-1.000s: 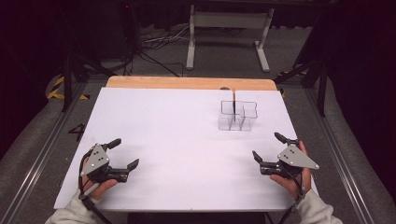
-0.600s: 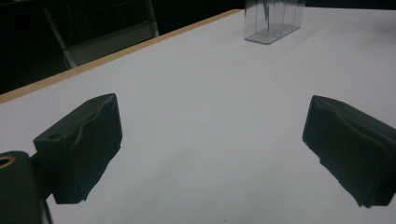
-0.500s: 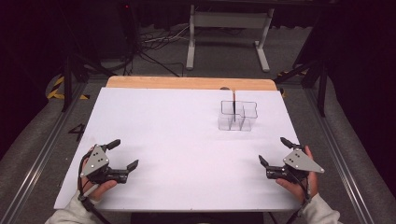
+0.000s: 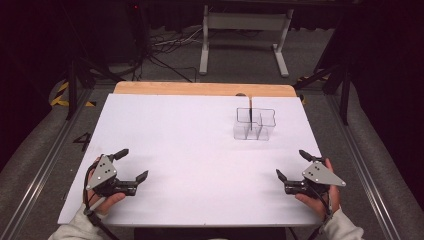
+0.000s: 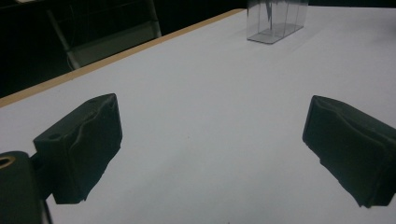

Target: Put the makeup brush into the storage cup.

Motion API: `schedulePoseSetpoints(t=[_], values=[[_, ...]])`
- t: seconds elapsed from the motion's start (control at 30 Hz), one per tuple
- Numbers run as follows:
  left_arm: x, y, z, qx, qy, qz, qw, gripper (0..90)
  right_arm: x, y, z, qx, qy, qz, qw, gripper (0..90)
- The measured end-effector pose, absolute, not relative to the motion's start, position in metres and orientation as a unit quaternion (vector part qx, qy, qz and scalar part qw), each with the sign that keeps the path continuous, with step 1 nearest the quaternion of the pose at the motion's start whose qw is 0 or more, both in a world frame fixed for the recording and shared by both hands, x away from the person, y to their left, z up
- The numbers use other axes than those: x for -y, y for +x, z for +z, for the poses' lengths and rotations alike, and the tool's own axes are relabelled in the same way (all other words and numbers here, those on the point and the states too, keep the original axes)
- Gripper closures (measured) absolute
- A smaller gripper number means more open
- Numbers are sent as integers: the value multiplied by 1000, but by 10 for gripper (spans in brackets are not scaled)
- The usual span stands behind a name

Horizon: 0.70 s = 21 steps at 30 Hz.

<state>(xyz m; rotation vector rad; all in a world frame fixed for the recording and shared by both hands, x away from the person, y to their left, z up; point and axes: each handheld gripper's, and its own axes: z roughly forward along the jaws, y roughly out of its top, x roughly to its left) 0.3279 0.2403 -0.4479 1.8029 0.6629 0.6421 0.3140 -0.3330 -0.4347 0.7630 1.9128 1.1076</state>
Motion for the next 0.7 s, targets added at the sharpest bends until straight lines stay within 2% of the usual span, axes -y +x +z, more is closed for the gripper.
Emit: schedulePoseSetpoints(t=[0.37,0.7], values=[[-236,328,-447,-266,757,271,532,56,337,307,-428,-740,310,446,397,44],[-236,330,-447,-266,758,272,529,56,339,309,-430,-744,314,448,383,45]])
